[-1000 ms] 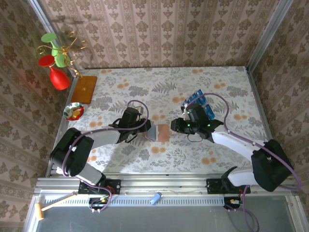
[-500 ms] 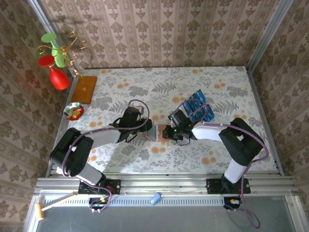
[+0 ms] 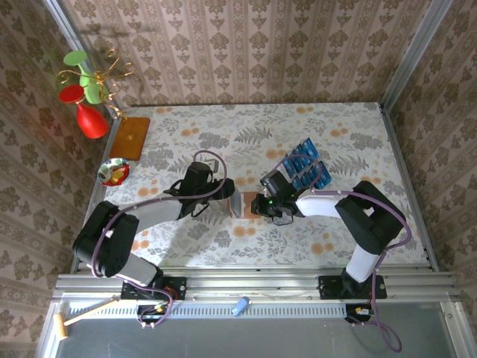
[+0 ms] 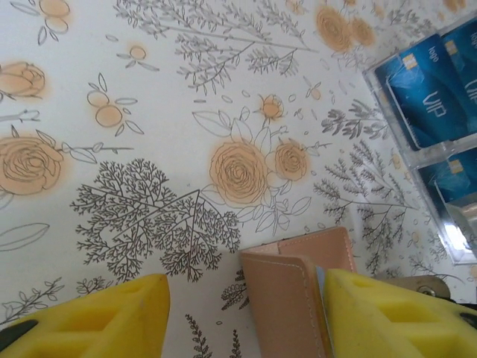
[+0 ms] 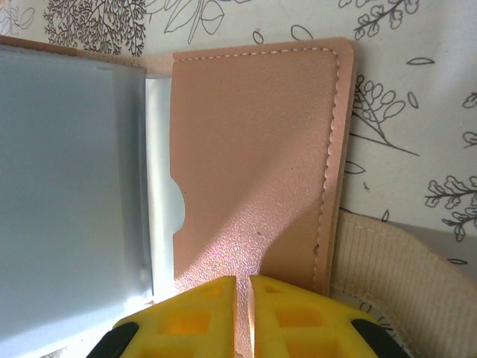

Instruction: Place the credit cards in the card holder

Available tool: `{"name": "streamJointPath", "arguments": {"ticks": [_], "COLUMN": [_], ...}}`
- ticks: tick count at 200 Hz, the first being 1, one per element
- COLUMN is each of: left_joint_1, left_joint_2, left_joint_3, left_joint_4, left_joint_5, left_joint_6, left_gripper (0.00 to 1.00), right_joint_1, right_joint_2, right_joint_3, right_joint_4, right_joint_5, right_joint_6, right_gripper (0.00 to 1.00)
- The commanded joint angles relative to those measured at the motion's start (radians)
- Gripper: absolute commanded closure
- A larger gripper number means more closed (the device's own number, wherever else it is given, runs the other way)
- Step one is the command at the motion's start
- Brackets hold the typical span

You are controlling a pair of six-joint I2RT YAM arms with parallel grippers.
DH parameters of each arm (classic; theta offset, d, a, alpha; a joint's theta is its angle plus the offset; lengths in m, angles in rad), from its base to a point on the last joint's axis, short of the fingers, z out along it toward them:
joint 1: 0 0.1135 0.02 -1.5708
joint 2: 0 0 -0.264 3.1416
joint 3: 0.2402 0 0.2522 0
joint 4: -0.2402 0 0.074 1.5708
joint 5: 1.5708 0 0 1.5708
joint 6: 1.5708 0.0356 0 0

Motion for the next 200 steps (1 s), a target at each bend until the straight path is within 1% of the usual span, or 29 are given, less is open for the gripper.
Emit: {"name": "streamJointPath", "arguments": {"ticks": [1,28,62,85,105,158,172,200], "left_joint_1": [0.011,0.014,0.015,0.018,0.018,0.008,-0.002,-0.034], "left_joint_2": [-0.022,-0.016,-0.004,-0.004,-0.008,-0.005,0.005,0.046], "left_joint_3": [-0.009,-0.012,-0.017,-0.027,-0.03,-0.014,-0.006,0.016], "left_joint_4": [0.023,0.023,0.028,0.047,0.069,0.134,0.153,0.177], "left_joint_5": [0.022,0.027,0.03,0.035,0.047,0.097,0.106,0.115], "left_joint_6": [0.004,0.004,0.004,0.001,-0.004,-0.028,-0.038,-0.057], "left_gripper": [0.42,0.46,0.54,0.63,0.76,0.96,1.0,1.0], "right_joint_1": [-0.005,-0.007,-0.007,-0.007,-0.009,-0.009,-0.01,-0.01], "right_joint_2": [0.03,0.033,0.033,0.036,0.045,0.062,0.07,0.082], "right_joint_3": [-0.022,-0.023,-0.026,-0.028,-0.028,-0.028,-0.026,-0.022], "right_joint_4": [0.003,0.006,0.009,0.012,0.015,0.025,0.025,0.029], "right_joint_5": [0.039,0.037,0.038,0.037,0.036,0.032,0.03,0.025], "right_joint_6": [0.014,0.015,0.017,0.017,0.018,0.02,0.02,0.02], "right_gripper": [0.85,0.85,0.85,0.85,0.85,0.85,0.85,0.86]}}
